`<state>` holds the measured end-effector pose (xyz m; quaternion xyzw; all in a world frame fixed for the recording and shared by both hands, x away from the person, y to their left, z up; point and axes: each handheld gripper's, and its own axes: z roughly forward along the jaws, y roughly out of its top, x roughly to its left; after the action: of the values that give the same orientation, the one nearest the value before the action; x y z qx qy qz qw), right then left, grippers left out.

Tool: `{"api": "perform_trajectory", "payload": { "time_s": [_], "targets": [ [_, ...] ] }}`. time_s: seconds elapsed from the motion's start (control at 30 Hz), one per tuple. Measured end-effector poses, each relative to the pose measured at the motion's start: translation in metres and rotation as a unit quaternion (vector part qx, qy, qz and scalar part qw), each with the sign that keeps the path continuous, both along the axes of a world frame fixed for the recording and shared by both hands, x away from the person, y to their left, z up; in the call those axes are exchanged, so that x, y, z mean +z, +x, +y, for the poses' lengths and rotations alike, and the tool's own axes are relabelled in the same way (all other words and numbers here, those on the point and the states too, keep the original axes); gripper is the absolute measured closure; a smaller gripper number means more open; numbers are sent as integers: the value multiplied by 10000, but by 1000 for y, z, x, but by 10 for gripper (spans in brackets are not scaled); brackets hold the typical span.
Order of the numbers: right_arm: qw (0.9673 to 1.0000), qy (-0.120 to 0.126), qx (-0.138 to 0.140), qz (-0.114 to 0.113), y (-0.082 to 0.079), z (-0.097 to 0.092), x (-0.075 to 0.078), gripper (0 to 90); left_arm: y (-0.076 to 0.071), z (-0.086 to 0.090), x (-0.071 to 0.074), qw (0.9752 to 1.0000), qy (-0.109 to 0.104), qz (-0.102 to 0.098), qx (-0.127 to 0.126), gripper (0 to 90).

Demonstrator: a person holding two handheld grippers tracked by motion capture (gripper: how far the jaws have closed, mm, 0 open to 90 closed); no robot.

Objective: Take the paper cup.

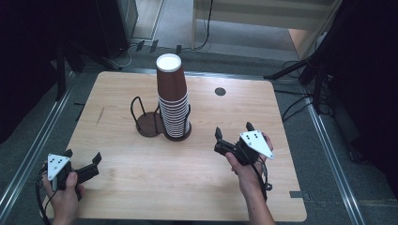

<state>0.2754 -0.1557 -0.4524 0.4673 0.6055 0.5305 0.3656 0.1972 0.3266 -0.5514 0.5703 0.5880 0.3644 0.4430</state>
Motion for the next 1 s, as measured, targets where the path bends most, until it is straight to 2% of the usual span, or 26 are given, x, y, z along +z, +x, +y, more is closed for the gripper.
{"api": "perform_trajectory", "payload": {
  "time_s": [0.2, 0.23, 0.4, 0.57, 0.7, 1.0],
  "targets": [
    [9997, 103, 221, -35, 7, 20, 4, 0, 0, 1, 0, 10000, -32, 2, 5, 0],
    [9995, 129, 233, -144, 9, 27, 5, 2, 0, 1, 0, 10000, -48, -10, -3, 0],
    [9992, 126, 346, -184, 12, 39, 9, 20, -1, 1, 0, 10000, -61, -9, -5, 0],
    [9987, 102, 463, -206, 17, 55, 16, 28, 0, 4, 0, 9998, -181, 6, 23, 0],
    [9979, 112, 594, -217, 21, 70, 23, 28, 0, 4, 0, 9999, -164, 9, -2, 0],
    [9965, 89, 787, -284, 29, 93, 30, 60, -1, 3, 0, 9999, -148, 16, -20, 0]
  ]
}}
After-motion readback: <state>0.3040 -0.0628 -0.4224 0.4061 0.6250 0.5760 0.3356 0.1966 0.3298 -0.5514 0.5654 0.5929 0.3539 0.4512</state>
